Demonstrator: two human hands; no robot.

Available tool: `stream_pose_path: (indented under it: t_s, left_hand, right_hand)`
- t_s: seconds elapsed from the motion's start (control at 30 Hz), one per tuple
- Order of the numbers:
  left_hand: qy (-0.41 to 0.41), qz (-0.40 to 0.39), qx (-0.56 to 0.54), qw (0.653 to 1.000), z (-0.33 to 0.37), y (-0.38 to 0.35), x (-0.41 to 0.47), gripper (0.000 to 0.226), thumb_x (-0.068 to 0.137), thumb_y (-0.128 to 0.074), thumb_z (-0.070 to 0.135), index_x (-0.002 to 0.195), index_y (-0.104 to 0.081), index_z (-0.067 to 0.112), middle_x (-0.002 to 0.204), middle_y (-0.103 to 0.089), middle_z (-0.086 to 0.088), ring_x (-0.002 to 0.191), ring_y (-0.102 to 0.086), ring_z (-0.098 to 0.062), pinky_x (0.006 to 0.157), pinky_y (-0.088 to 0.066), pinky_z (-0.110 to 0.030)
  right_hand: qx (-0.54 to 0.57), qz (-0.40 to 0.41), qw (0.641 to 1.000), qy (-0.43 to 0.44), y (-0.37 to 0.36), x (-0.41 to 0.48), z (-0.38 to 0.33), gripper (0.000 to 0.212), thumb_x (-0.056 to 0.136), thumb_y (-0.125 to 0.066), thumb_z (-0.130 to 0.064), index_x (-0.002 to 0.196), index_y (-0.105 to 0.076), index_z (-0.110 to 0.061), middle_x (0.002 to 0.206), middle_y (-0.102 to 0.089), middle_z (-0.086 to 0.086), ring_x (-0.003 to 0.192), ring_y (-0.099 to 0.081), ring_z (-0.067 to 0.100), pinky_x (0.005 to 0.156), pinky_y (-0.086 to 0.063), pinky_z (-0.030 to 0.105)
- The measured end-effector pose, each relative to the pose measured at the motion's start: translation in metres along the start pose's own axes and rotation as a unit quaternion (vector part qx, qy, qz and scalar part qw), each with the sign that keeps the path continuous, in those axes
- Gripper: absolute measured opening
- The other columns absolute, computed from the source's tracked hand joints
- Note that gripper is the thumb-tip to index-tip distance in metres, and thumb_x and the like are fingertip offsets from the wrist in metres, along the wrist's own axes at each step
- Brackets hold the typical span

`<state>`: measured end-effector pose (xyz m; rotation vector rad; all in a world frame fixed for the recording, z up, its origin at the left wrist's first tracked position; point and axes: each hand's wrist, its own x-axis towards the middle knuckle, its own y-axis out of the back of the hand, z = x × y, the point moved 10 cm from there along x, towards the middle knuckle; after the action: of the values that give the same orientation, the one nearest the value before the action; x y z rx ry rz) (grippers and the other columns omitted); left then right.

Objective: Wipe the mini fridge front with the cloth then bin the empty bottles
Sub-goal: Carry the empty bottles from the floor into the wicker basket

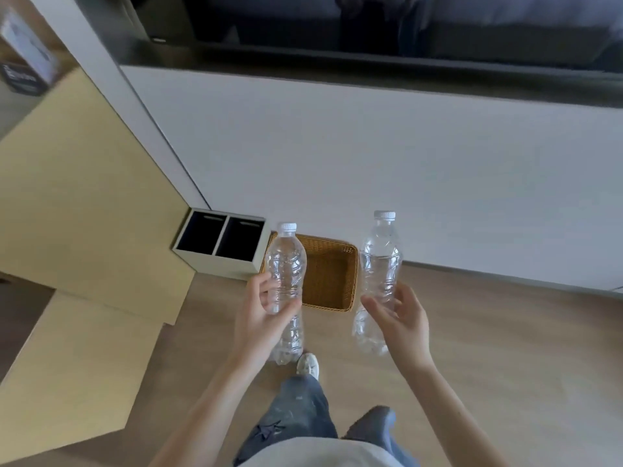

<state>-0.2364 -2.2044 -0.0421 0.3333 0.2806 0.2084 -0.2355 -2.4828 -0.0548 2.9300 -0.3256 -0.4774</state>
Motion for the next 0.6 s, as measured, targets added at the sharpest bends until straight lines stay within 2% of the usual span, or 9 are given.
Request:
stream_pose_path:
  t_s: [0.1, 0.27, 0.37, 0.47, 0.53, 0.6]
  left_hand:
    - [0.010, -0.013, 0.024, 1.000, 0.000, -0.004, 0.056, 0.065, 0.080, -0.083, 0.026, 0.134, -0.049, 0.024, 0.124, -0.058, 0.015, 0.112, -0.055, 0.000, 0.084, -0.041, -0.009]
    - [0.047, -0.063, 0.029, 0.997, -0.026, -0.048, 0.137, 0.062, 0.081, -0.081, 0.022, 0.133, -0.047, 0.022, 0.125, -0.055, 0.013, 0.113, -0.053, 0.001, 0.080, -0.042, -0.004]
    - [0.078, -0.074, 0.021, 0.994, -0.059, -0.084, 0.184, 0.063, 0.081, -0.081, 0.021, 0.133, -0.046, 0.022, 0.124, -0.054, 0.012, 0.111, -0.051, 0.003, 0.078, -0.042, -0.006]
    - [0.105, -0.065, 0.014, 0.992, -0.109, -0.116, 0.228, 0.061, 0.079, -0.083, 0.026, 0.129, -0.047, 0.025, 0.121, -0.056, 0.013, 0.108, -0.055, 0.002, 0.083, -0.045, -0.014]
    - [0.133, -0.060, 0.007, 0.989, -0.152, -0.134, 0.251, 0.064, 0.078, -0.083, 0.031, 0.130, -0.047, 0.027, 0.121, -0.056, 0.015, 0.108, -0.057, -0.001, 0.088, -0.048, -0.024]
    - [0.165, -0.056, 0.002, 0.985, -0.198, -0.150, 0.271, 0.065, 0.077, -0.083, 0.033, 0.131, -0.046, 0.028, 0.122, -0.058, 0.014, 0.108, -0.059, -0.002, 0.083, -0.048, -0.024]
  right_hand:
    - [0.003, -0.003, 1.000, -0.020, -0.028, 0.048, 0.007, 0.030, 0.083, -0.083, -0.021, 0.104, -0.063, -0.015, 0.088, -0.074, -0.003, 0.071, -0.068, -0.002, 0.059, -0.049, 0.011]
    - [-0.009, 0.001, 0.997, -0.071, -0.055, 0.119, 0.052, 0.036, 0.081, -0.085, -0.024, 0.105, -0.062, -0.010, 0.080, -0.071, -0.007, 0.065, -0.065, -0.004, 0.057, -0.047, 0.010]
    - [-0.018, -0.005, 0.996, -0.088, -0.068, 0.166, 0.093, 0.041, 0.080, -0.085, -0.027, 0.107, -0.060, -0.008, 0.078, -0.068, -0.012, 0.063, -0.061, -0.007, 0.056, -0.045, 0.010]
    - [-0.032, -0.011, 0.994, -0.103, -0.083, 0.213, 0.142, 0.037, 0.080, -0.085, -0.030, 0.105, -0.063, -0.016, 0.076, -0.069, -0.021, 0.066, -0.063, -0.005, 0.058, -0.047, 0.010]
    - [-0.040, -0.017, 0.992, -0.115, -0.094, 0.241, 0.180, 0.035, 0.079, -0.085, -0.032, 0.105, -0.065, -0.020, 0.080, -0.070, -0.015, 0.070, -0.064, -0.005, 0.058, -0.048, 0.009]
    - [-0.063, -0.029, 0.989, -0.131, -0.108, 0.266, 0.220, 0.037, 0.078, -0.085, -0.035, 0.105, -0.065, -0.022, 0.085, -0.067, -0.011, 0.075, -0.064, -0.003, 0.061, -0.047, 0.010]
